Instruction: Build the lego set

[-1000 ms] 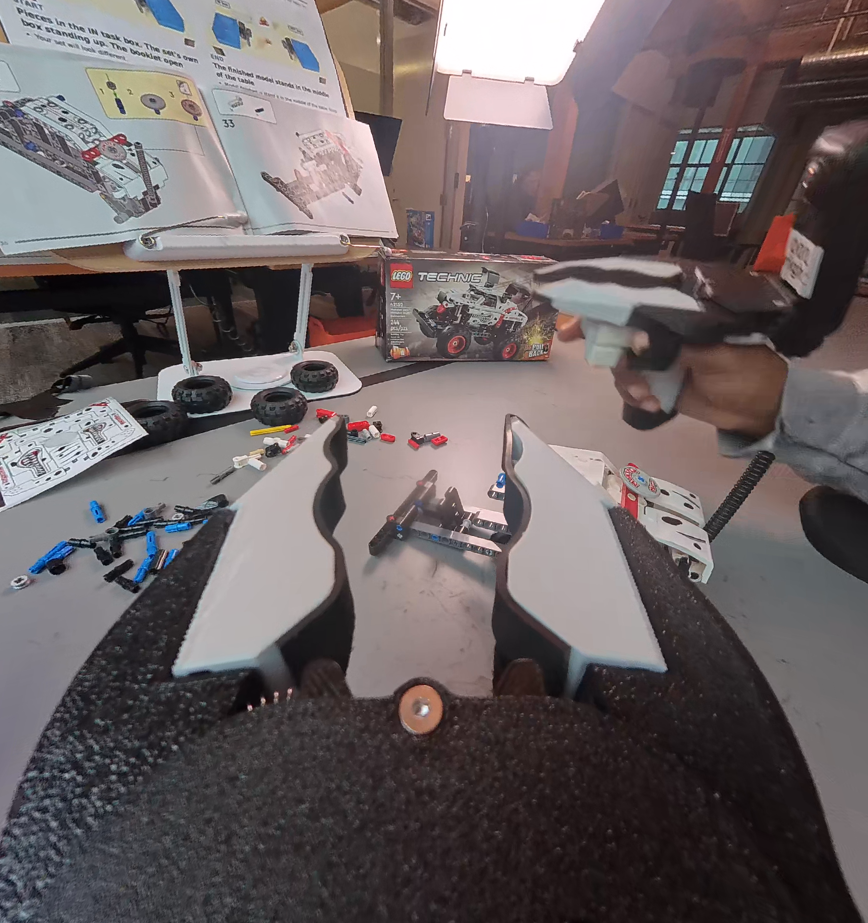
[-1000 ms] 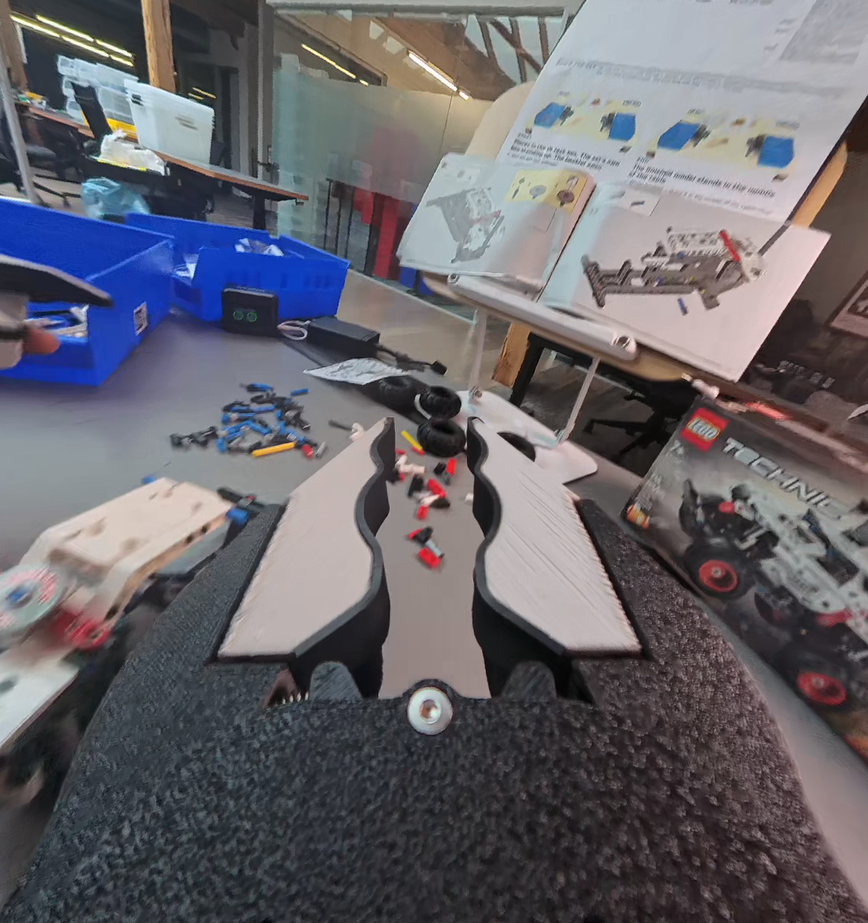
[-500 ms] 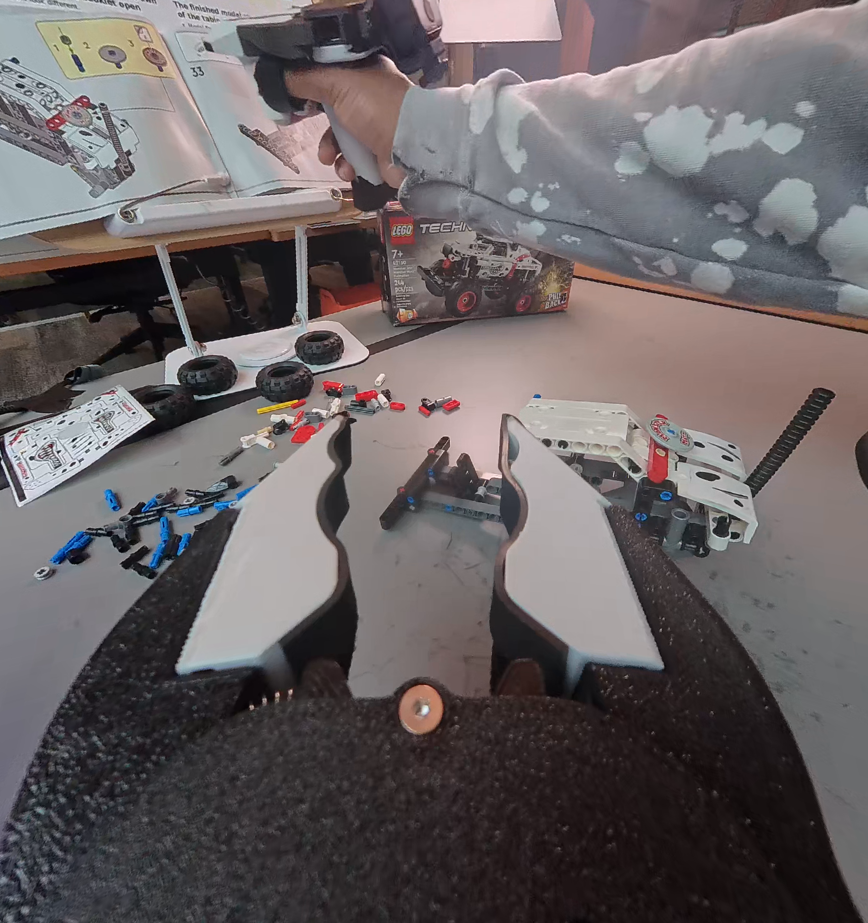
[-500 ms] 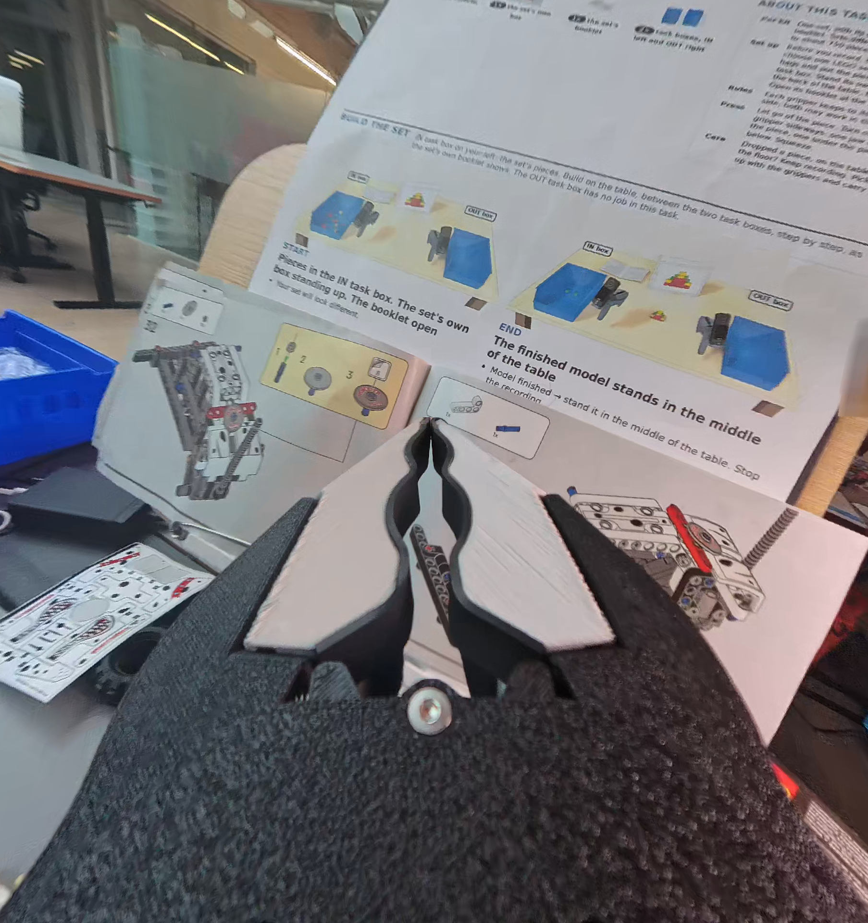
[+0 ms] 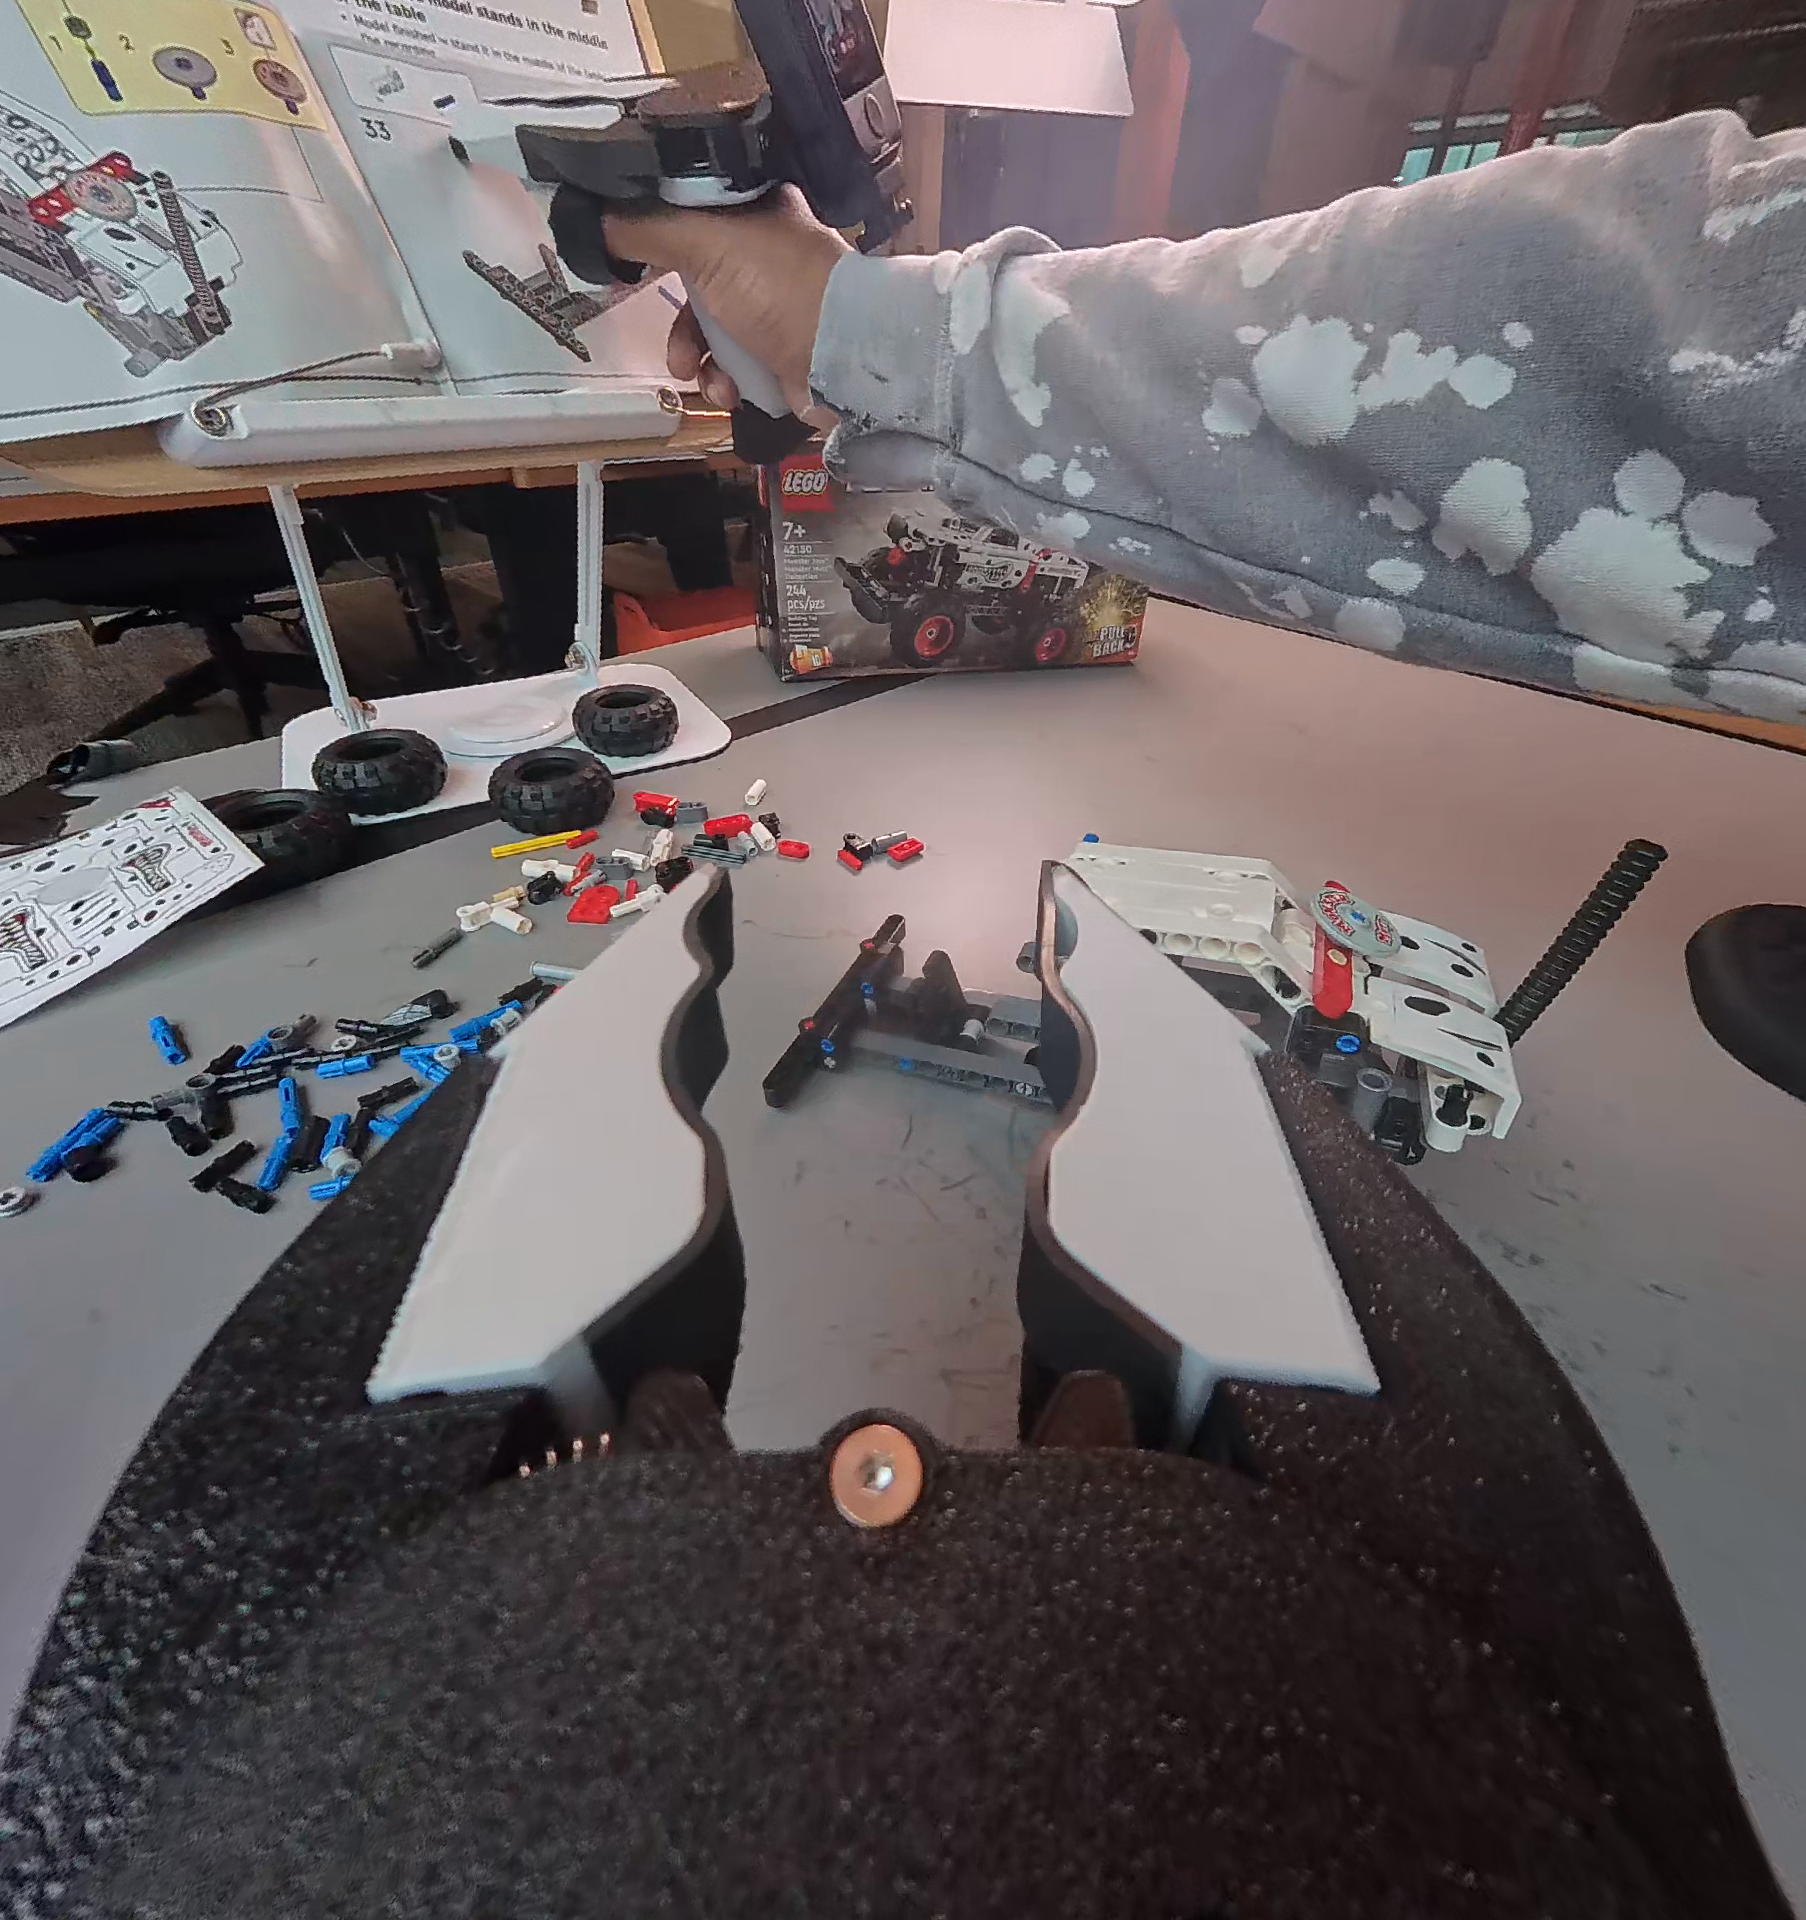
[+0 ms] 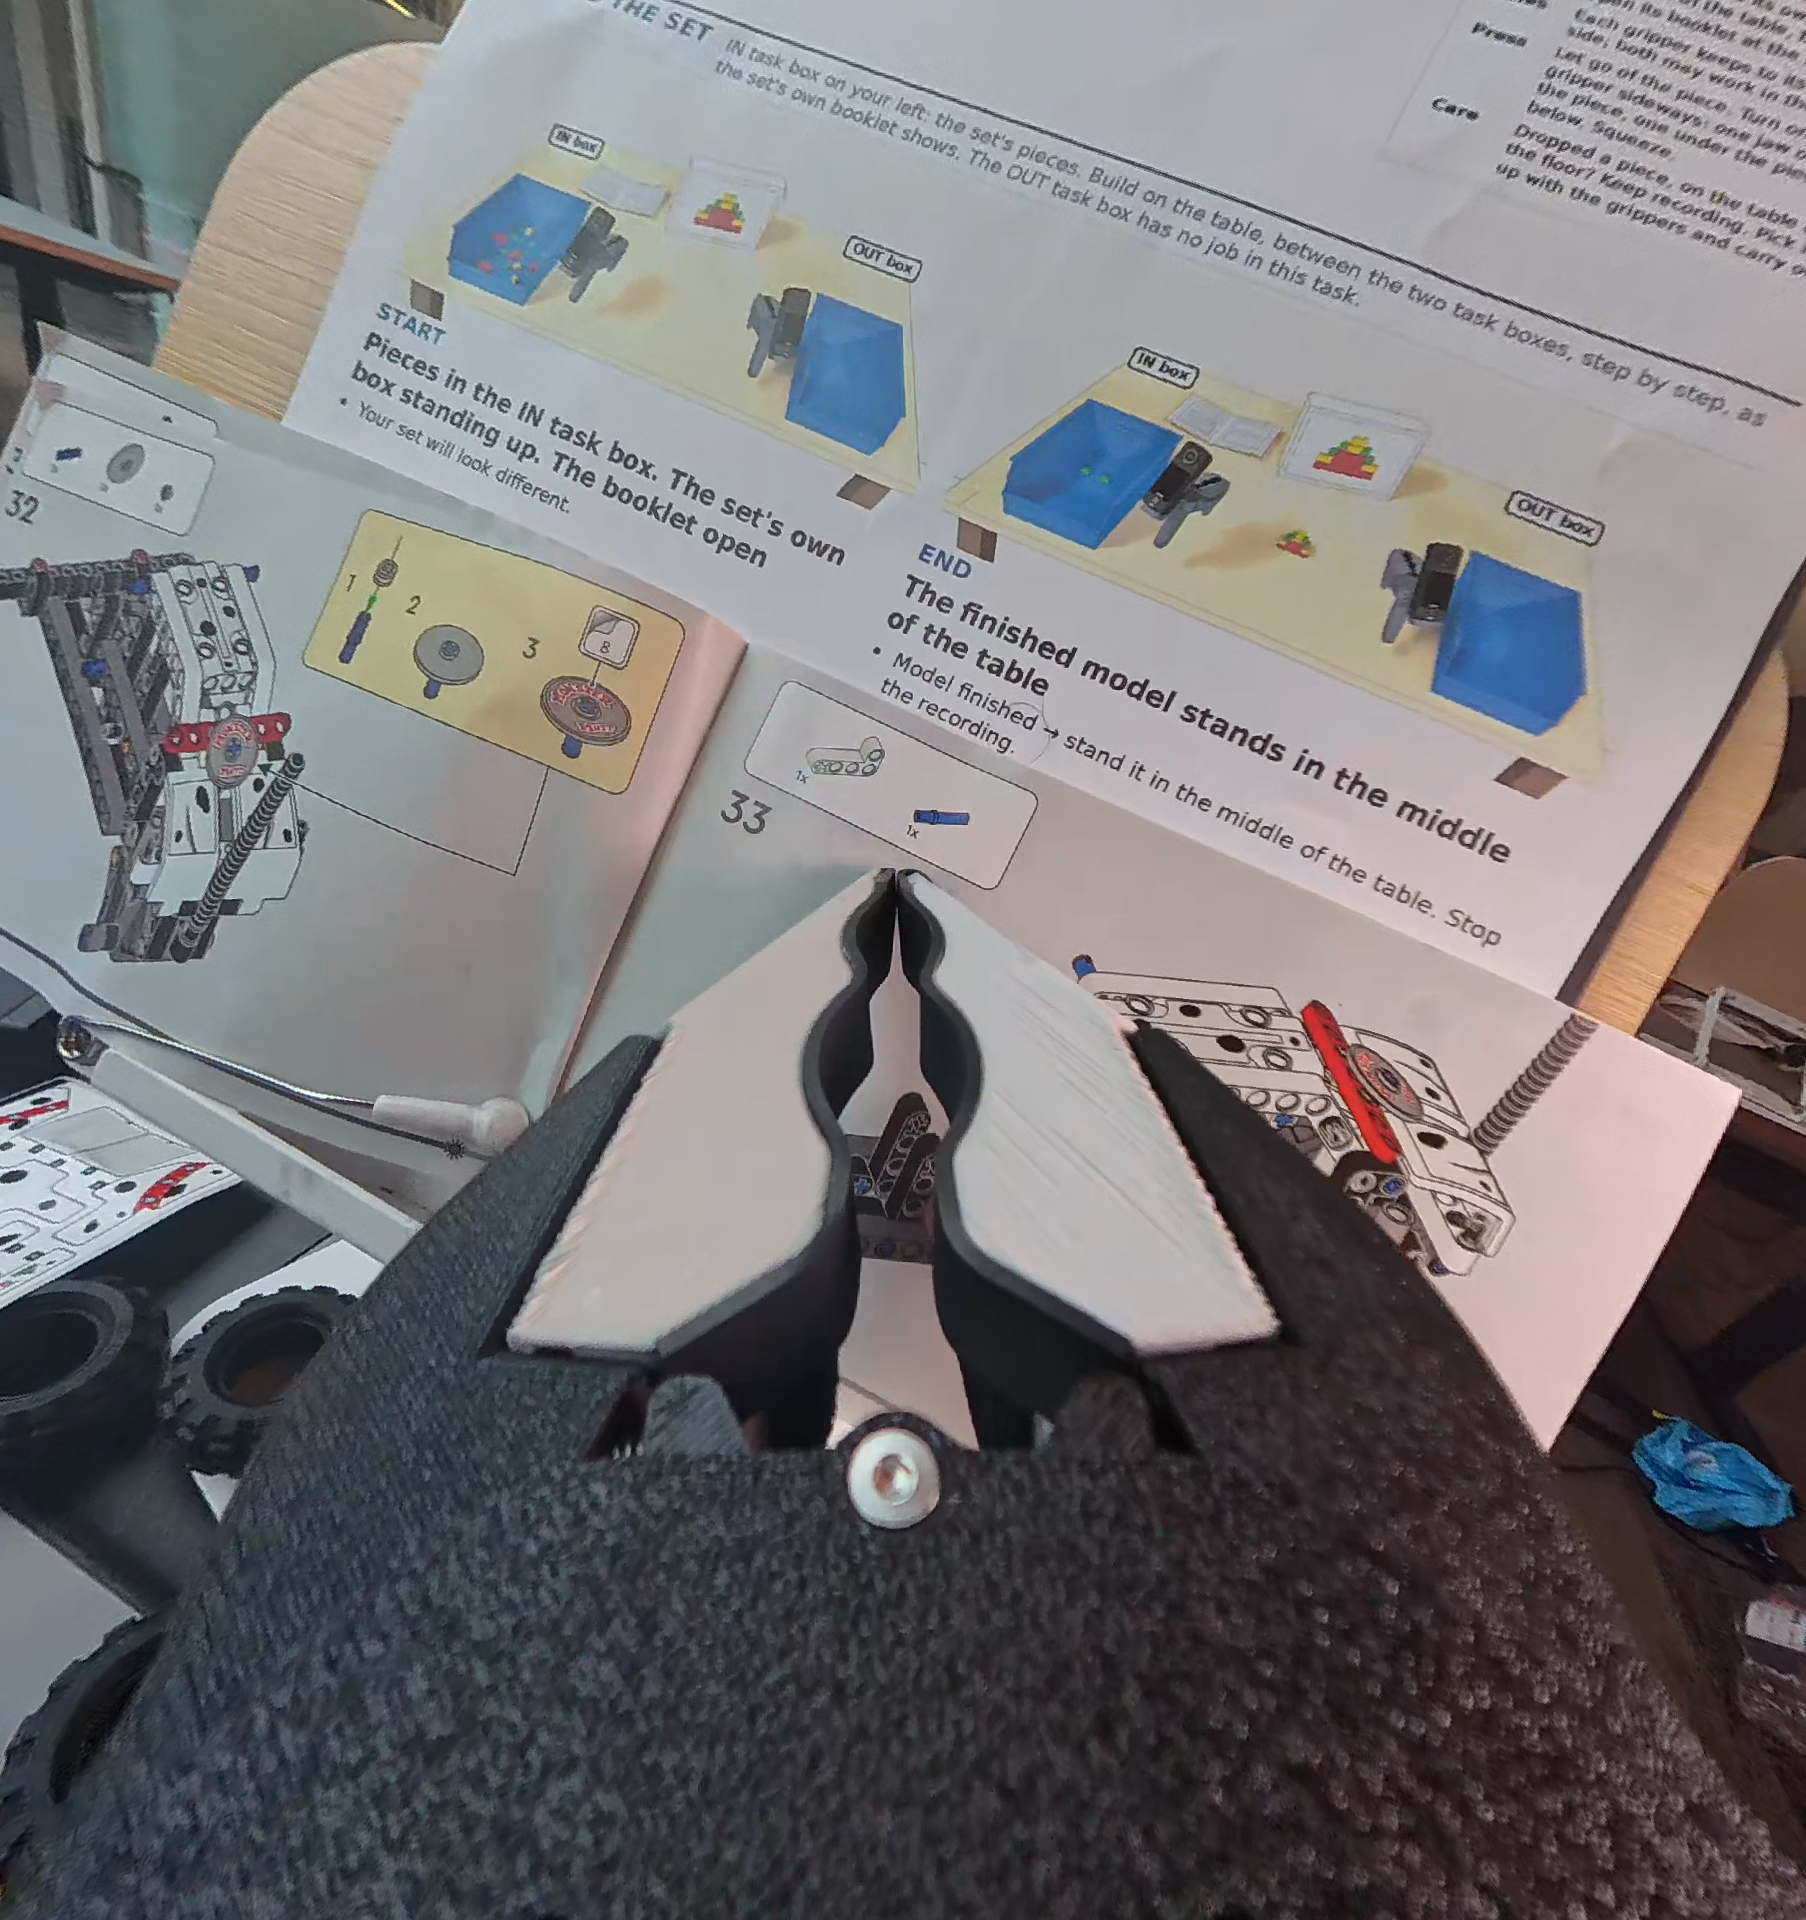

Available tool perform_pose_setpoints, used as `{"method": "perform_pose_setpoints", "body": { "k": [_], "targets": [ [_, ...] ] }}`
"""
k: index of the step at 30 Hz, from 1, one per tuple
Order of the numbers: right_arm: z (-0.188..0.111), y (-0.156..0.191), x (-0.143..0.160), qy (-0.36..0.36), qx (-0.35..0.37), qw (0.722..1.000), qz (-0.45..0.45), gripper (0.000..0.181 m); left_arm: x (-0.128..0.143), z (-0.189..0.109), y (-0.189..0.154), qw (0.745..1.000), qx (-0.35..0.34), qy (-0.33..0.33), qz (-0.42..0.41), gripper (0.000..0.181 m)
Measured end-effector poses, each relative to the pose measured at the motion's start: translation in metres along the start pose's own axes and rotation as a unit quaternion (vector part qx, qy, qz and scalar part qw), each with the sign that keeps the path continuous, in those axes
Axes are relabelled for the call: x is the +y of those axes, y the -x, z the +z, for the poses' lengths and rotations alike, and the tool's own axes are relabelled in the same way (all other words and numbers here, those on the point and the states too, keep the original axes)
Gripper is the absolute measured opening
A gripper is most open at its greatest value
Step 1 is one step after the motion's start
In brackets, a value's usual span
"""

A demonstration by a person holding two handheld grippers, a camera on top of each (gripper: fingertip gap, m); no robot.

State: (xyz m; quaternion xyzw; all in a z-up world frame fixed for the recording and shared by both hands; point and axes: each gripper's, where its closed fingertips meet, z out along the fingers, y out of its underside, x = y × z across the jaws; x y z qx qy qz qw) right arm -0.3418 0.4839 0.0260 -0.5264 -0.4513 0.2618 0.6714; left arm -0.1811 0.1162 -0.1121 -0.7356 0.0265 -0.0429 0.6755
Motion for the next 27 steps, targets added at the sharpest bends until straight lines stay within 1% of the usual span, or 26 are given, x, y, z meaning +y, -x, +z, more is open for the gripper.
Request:
{"method": "perform_pose_setpoints", "body": {
  "k": [3, 5, 6, 7, 9, 12, 14, 16, 19, 21, 22, 24, 25, 27],
  "targets": [
    [-0.009, 0.006, -0.004, -0.007, -0.015, 1.0, 0.011, 0.001, 0.0, -0.002, 0.004, 1.0, -0.007, 0.003, -0.004, 0.055],
    [-0.031, 0.023, -0.014, -0.031, -0.054, 0.997, 0.044, 0.003, 0.001, -0.005, 0.01, 1.0, -0.017, 0.009, -0.012, 0.052],
    [-0.049, 0.036, -0.021, -0.045, -0.081, 0.994, 0.059, 0.003, 0.001, -0.006, 0.015, 0.999, -0.025, 0.013, -0.017, 0.049],
    [-0.072, 0.051, -0.027, -0.059, -0.11, 0.99, 0.07, 0.004, 0.002, -0.008, 0.02, 0.999, -0.034, 0.015, -0.022, 0.048],
    [-0.127, 0.079, -0.034, -0.078, -0.159, 0.981, 0.083, 0.005, 0.0, -0.011, 0.03, 0.998, -0.051, 0.013, -0.033, 0.047],
    [-0.215, 0.107, -0.024, -0.064, -0.207, 0.97, 0.113, 0.005, 0.0, -0.016, 0.045, 0.996, -0.074, 0.012, -0.043, 0.046],
    [-0.268, 0.117, -0.005, -0.031, -0.214, 0.966, 0.139, 0.005, -0.001, -0.017, 0.051, 0.996, -0.082, 0.011, -0.046, 0.046],
    [-0.314, 0.123, 0.02, 0.002, -0.202, 0.966, 0.16, 0.005, -0.003, -0.019, 0.055, 0.995, -0.088, 0.013, -0.04, 0.045],
    [-0.368, 0.13, 0.056, 0.034, -0.173, 0.973, 0.15, 0.006, -0.011, -0.023, 0.067, 0.995, -0.1, 0.024, -0.014, 0.042],
    [-0.391, 0.13, 0.069, 0.025, -0.158, 0.979, 0.125, 0.009, -0.019, -0.023, 0.08, 0.994, -0.093, 0.059, 0.015, 0.04],
    [-0.398, 0.128, 0.075, 0.017, -0.15, 0.983, 0.101, 0.011, -0.021, -0.021, 0.086, 0.992, -0.077, 0.097, 0.03, 0.04],
    [-0.402, 0.123, 0.085, 0.009, -0.132, 0.989, 0.067, 0.012, -0.03, -0.015, 0.112, 0.981, -0.067, 0.172, 0.064, 0.038],
    [-0.402, 0.123, 0.086, 0.005, -0.136, 0.989, 0.064, 0.012, -0.035, -0.01, 0.127, 0.973, -0.058, 0.208, 0.079, 0.034],
    [-0.399, 0.121, 0.082, -0.007, -0.138, 0.988, 0.066, 0.012, -0.024, 0.002, 0.162, 0.944, -0.038, 0.317, 0.085, 0.034]
  ]
}}
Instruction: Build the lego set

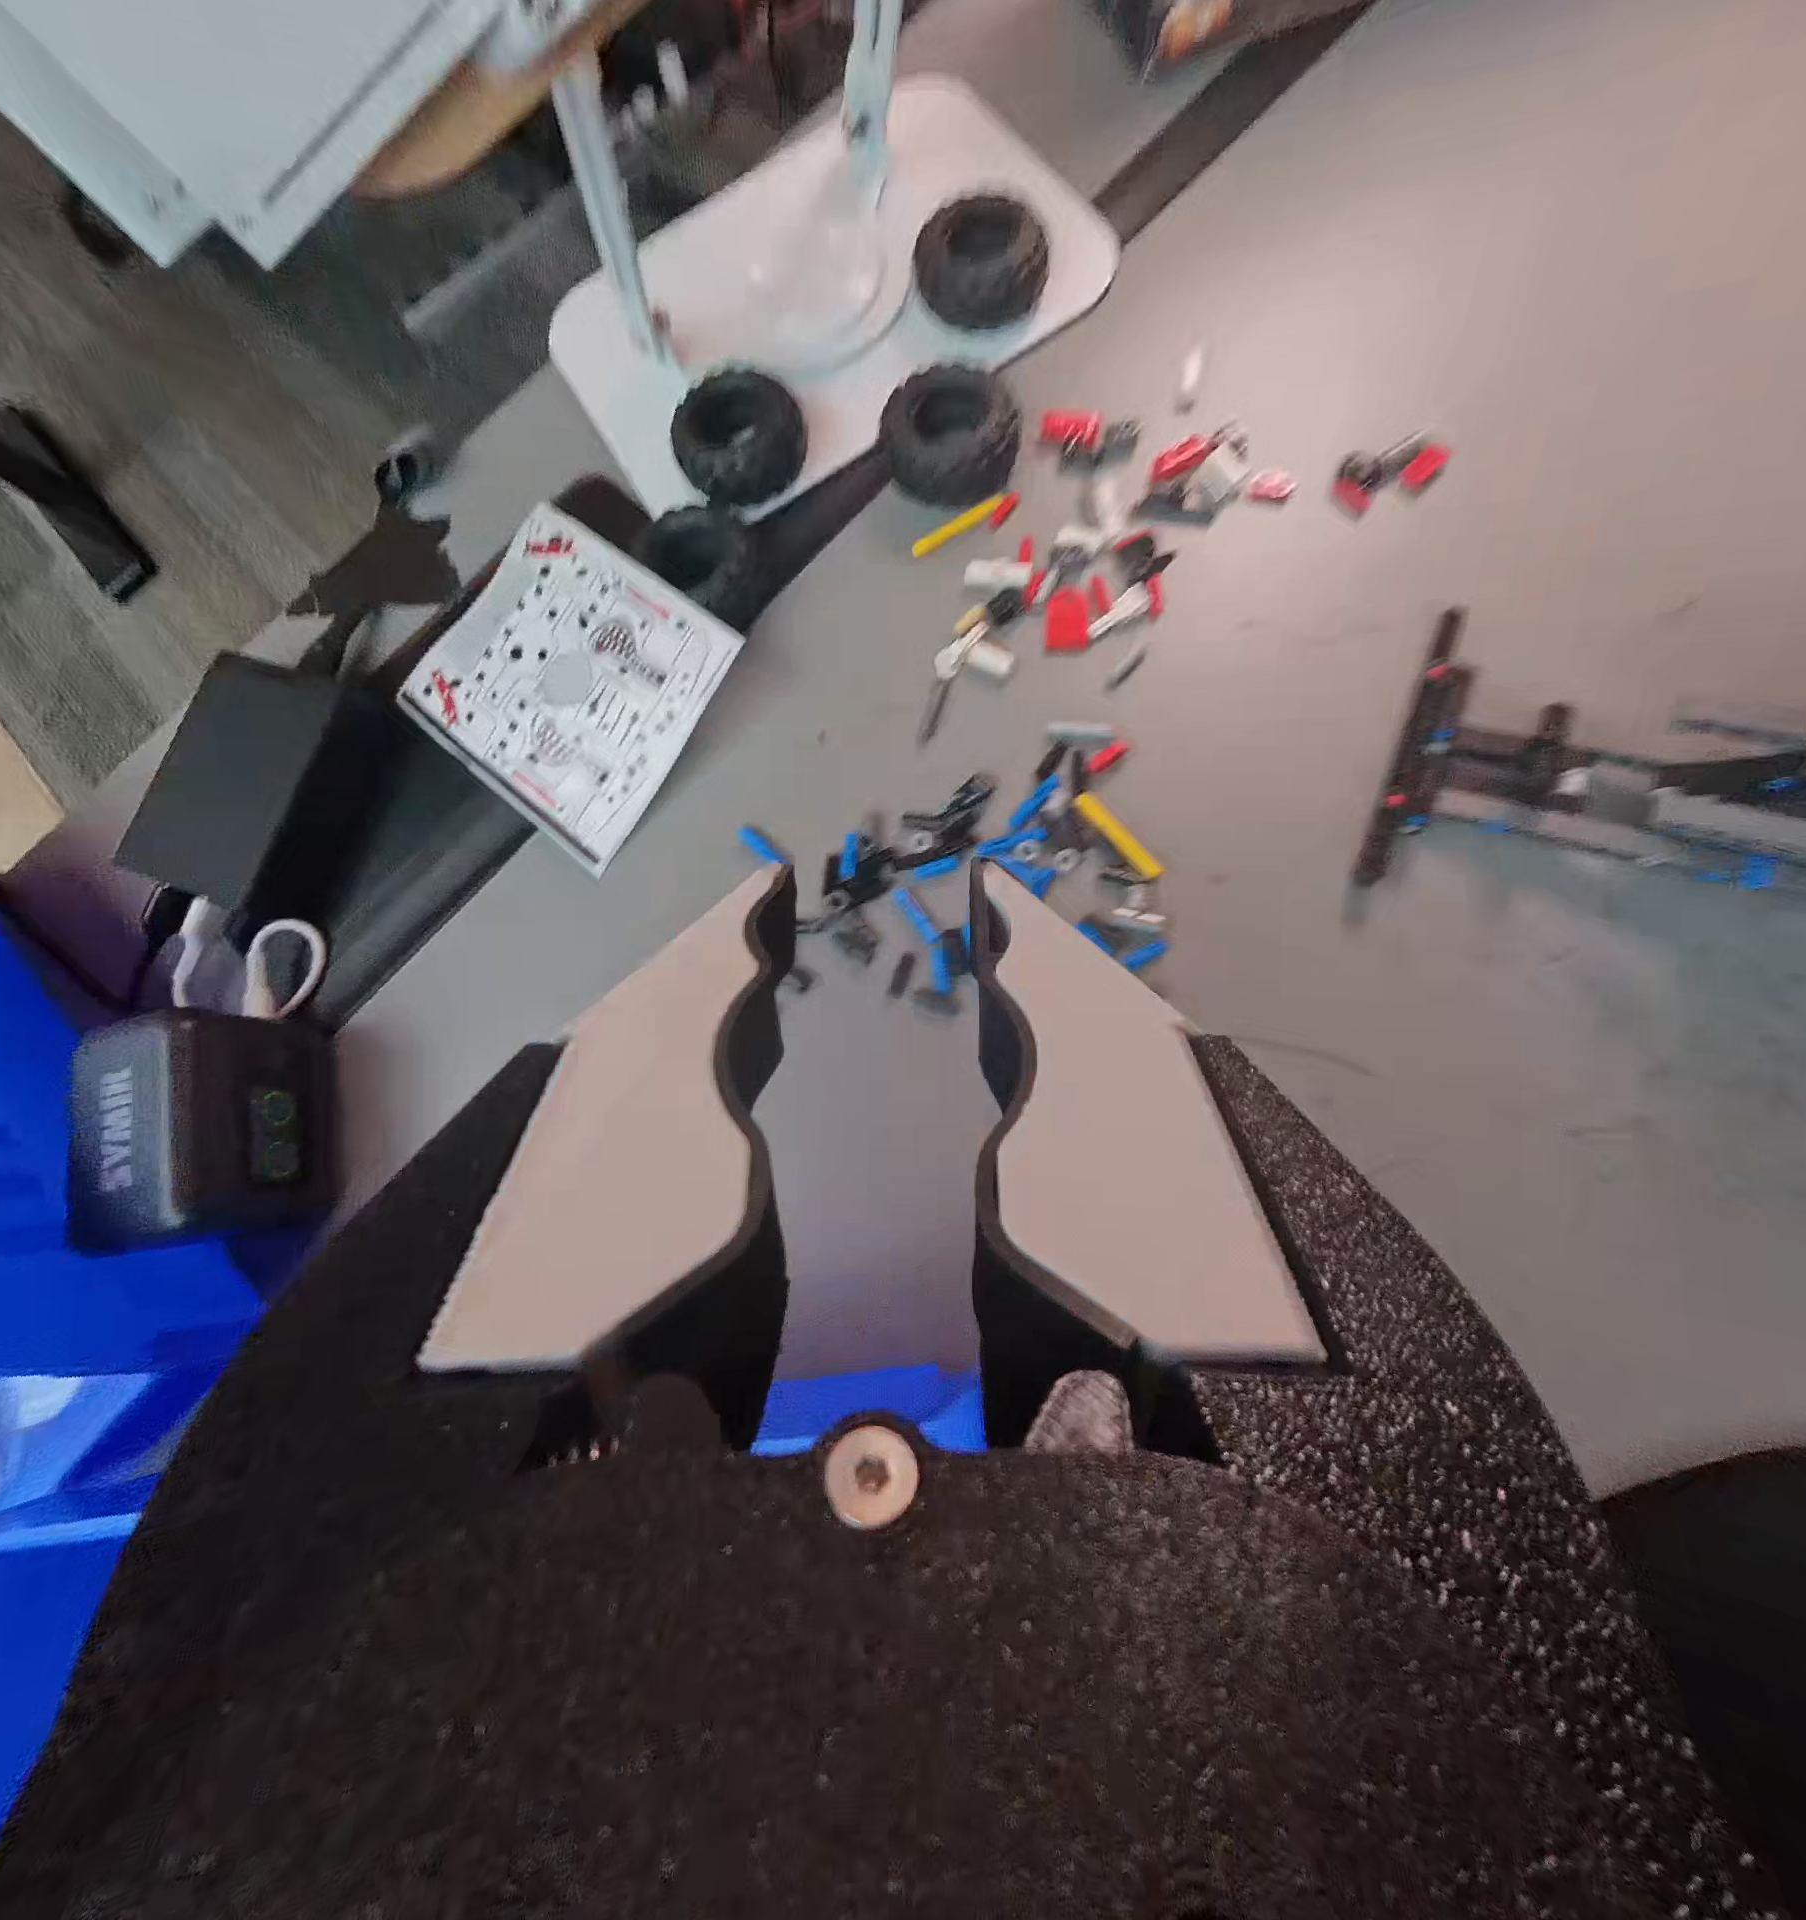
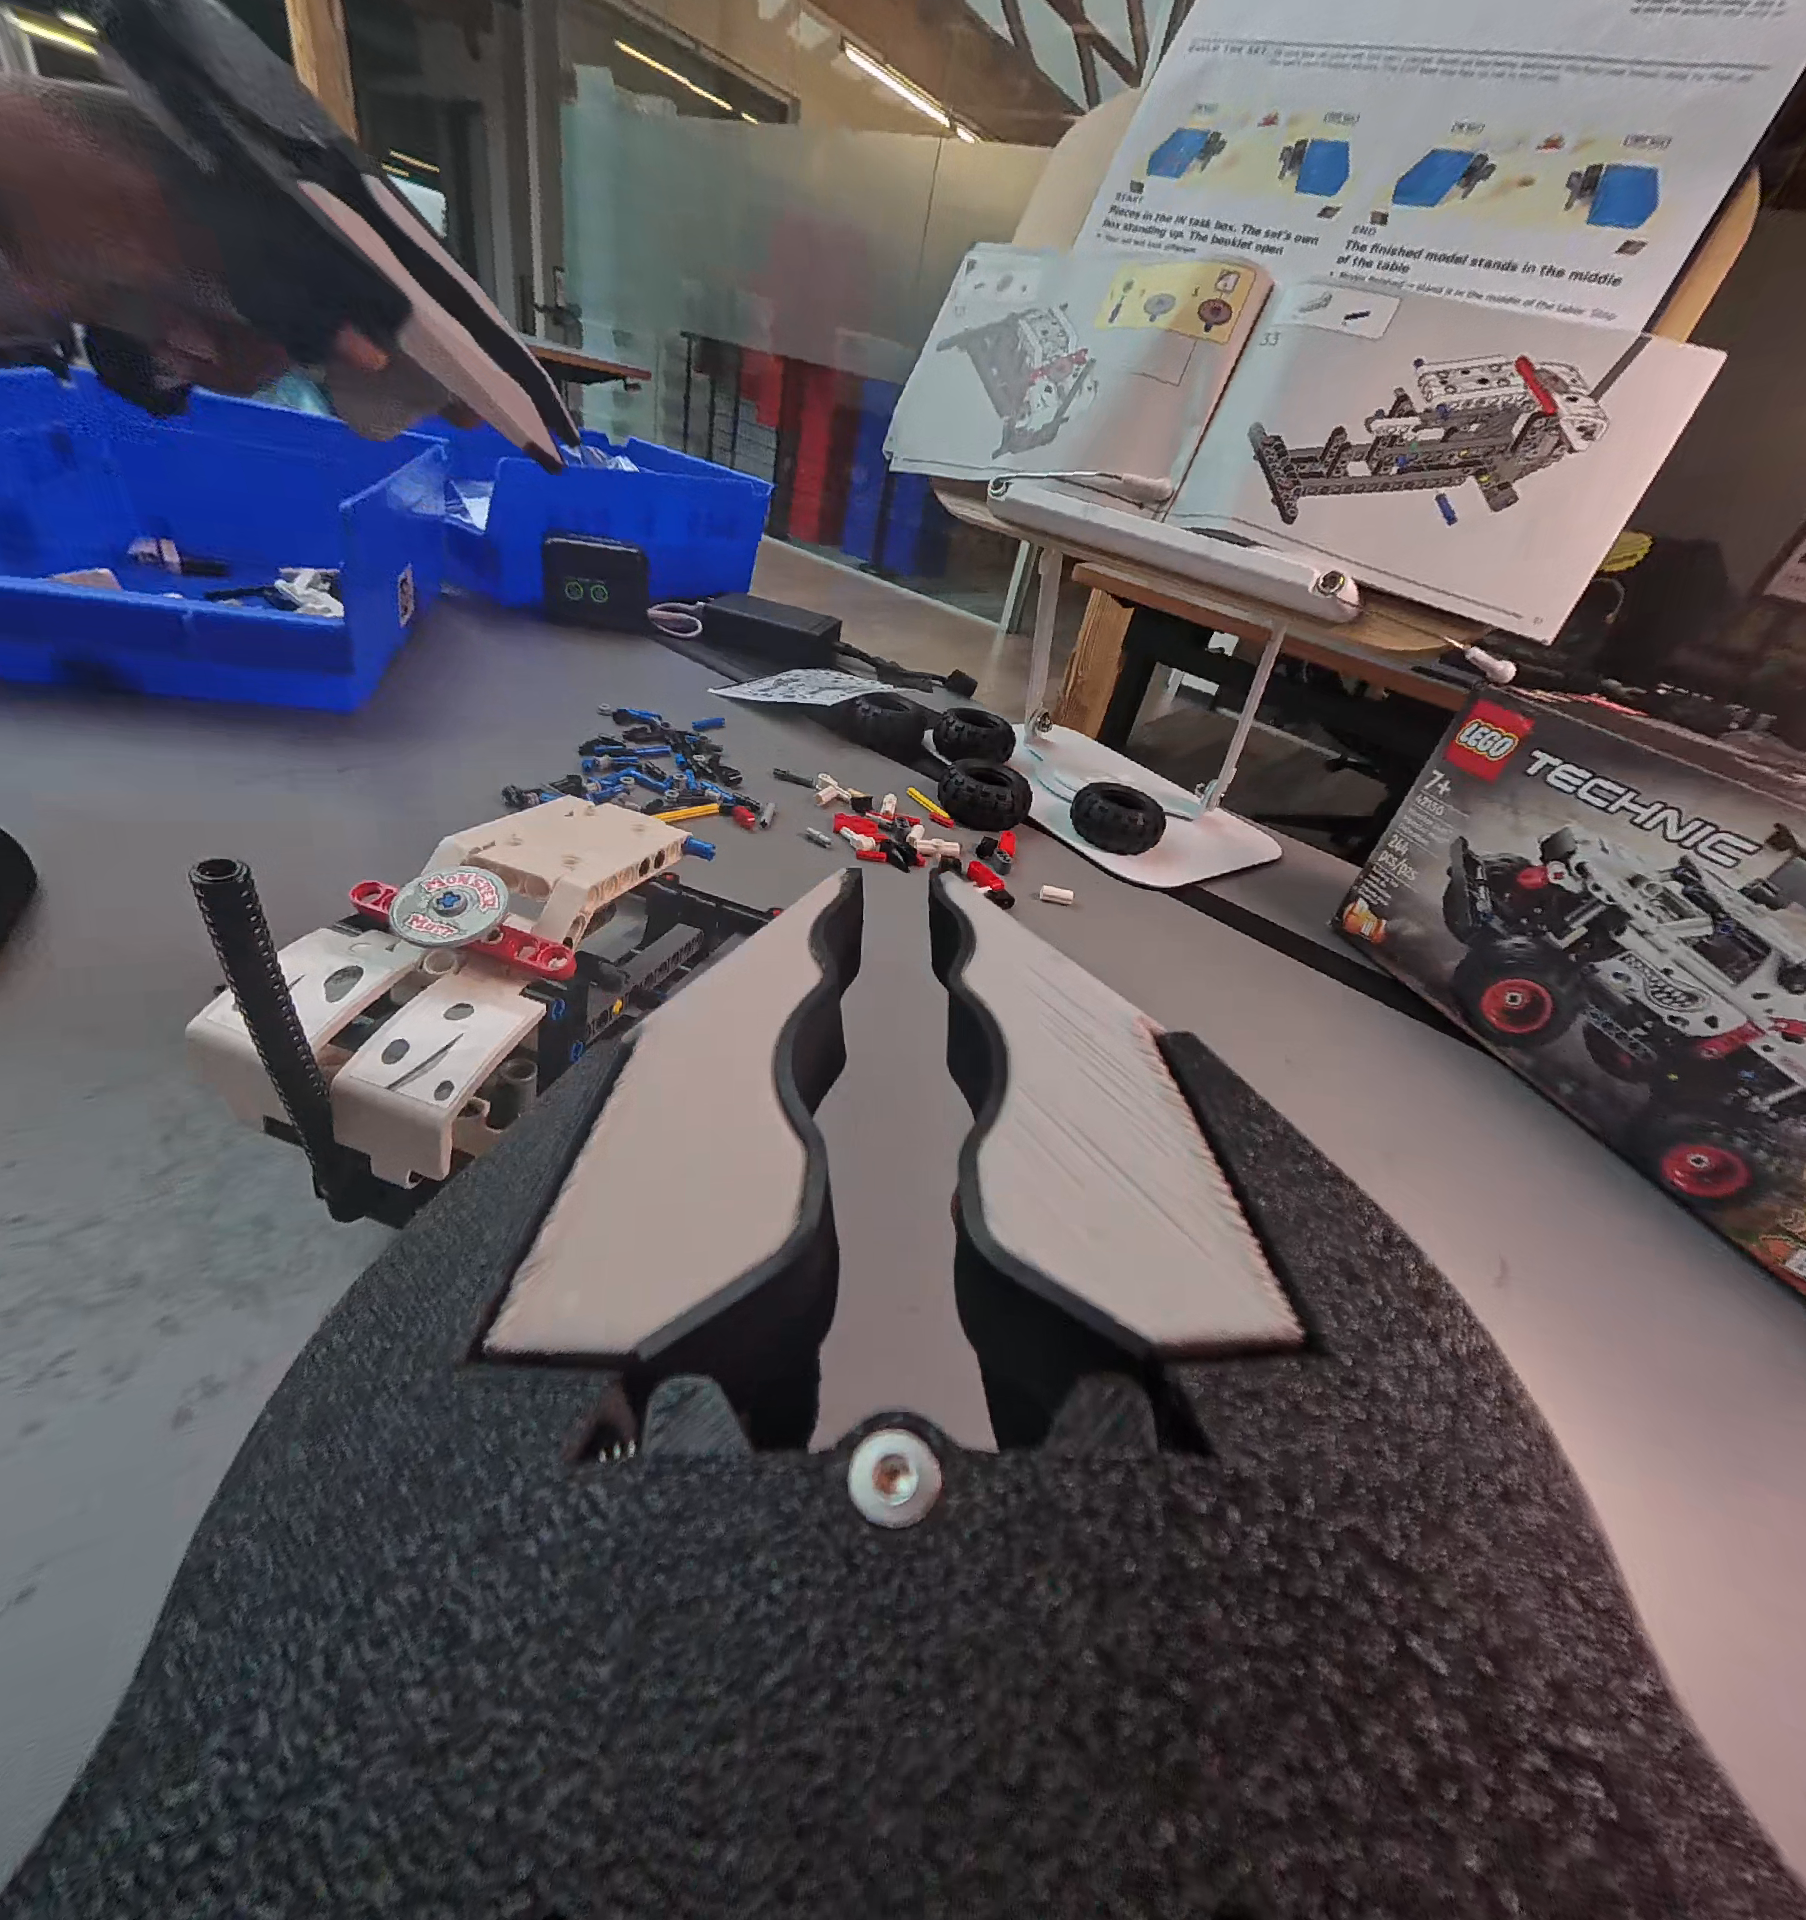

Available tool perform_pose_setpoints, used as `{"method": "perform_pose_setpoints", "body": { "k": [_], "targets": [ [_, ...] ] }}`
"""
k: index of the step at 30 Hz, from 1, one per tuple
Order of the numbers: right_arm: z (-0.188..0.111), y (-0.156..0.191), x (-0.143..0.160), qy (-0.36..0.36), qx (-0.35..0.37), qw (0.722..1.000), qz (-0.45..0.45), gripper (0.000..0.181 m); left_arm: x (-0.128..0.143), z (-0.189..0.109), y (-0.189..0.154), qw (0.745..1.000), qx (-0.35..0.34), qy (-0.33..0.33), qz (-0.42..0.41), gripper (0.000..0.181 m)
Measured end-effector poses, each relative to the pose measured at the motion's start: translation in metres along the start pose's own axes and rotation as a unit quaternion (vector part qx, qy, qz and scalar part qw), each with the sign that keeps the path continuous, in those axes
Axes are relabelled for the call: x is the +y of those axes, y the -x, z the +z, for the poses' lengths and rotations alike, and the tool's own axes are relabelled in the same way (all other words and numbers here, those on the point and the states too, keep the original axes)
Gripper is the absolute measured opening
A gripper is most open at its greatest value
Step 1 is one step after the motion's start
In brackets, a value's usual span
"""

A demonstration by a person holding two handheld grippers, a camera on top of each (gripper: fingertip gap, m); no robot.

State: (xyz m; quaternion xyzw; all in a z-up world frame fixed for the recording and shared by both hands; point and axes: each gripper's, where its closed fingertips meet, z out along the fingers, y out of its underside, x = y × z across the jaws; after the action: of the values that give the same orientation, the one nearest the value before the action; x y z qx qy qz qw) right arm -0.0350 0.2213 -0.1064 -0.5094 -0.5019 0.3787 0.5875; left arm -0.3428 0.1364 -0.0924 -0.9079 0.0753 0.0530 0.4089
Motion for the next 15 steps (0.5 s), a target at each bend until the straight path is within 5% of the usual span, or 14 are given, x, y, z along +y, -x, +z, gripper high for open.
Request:
{"method": "perform_pose_setpoints", "body": {
  "k": [6, 15],
  "targets": [
    [-0.003, 0.001, 0.002, -0.016, 0.006, 1.0, -0.01, 0.011, 0.059, 0.079, 0.06, 0.967, 0.051, 0.248, -0.001, 0.026],
    [-0.011, -0.015, 0.004, -0.012, 0.026, 1.0, -0.011, 0.009, 0.095, 0.115, 0.067, 0.943, 0.076, 0.323, -0.012, 0.027]
  ]
}}
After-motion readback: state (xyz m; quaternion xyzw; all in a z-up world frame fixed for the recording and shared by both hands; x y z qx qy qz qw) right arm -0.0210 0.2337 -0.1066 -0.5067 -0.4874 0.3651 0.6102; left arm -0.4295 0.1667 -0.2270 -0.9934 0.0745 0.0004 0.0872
